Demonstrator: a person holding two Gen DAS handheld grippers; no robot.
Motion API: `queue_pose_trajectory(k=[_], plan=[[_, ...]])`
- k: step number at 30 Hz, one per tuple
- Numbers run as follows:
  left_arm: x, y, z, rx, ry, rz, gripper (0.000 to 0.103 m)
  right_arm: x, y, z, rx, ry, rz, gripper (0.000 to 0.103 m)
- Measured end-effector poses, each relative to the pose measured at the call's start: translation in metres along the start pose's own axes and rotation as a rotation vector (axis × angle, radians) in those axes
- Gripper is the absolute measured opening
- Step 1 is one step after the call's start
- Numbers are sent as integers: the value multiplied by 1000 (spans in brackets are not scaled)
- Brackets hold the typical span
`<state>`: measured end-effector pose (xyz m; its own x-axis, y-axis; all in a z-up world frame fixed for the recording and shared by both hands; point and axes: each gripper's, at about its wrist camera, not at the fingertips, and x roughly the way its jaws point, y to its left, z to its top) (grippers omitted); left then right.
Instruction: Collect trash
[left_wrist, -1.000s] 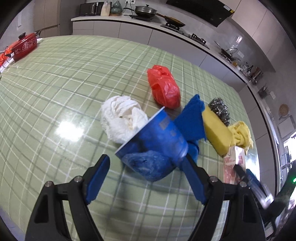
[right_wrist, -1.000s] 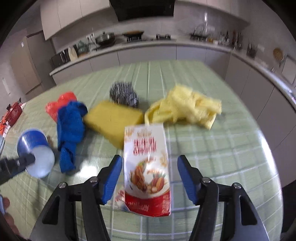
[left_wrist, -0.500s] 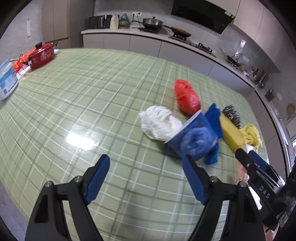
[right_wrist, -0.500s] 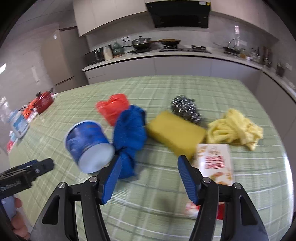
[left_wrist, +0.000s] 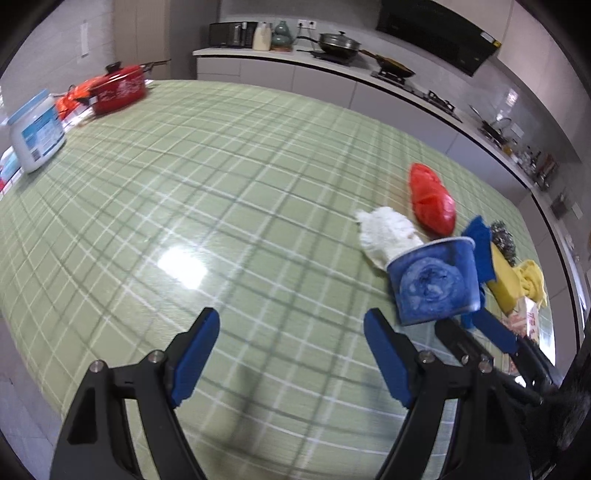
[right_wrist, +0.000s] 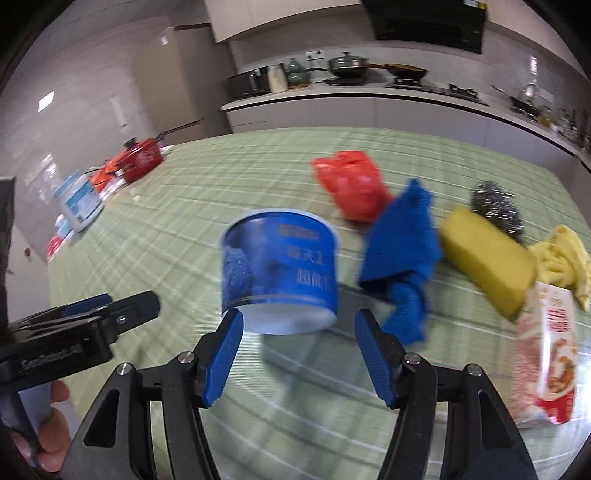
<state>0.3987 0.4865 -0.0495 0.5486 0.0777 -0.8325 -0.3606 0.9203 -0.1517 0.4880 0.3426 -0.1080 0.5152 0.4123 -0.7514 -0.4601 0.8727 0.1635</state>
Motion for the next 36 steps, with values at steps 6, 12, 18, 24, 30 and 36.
queue_pose_trajectory(k=[6, 12, 18, 24, 30, 36], plan=[[0, 2, 1, -7, -1, -46, 82, -2, 9, -2, -15, 4, -4, 65], [-8, -19, 2, -14, 15, -188, 82, -27, -14, -13, 30, -11, -22, 65], [-1, -67, 9, 25, 28, -242, 86, -57, -64, -17, 134, -70, -124, 65], [25, -101, 7, 85, 51, -195, 86, -84, -107, -23, 215, -111, -203, 65], [42, -101, 5, 80, 64, -166, 86, -87, -153, -21, 297, -94, -277, 68], [47, -95, 3, 74, 58, -188, 77, -62, -173, -25, 343, -21, -284, 69]])
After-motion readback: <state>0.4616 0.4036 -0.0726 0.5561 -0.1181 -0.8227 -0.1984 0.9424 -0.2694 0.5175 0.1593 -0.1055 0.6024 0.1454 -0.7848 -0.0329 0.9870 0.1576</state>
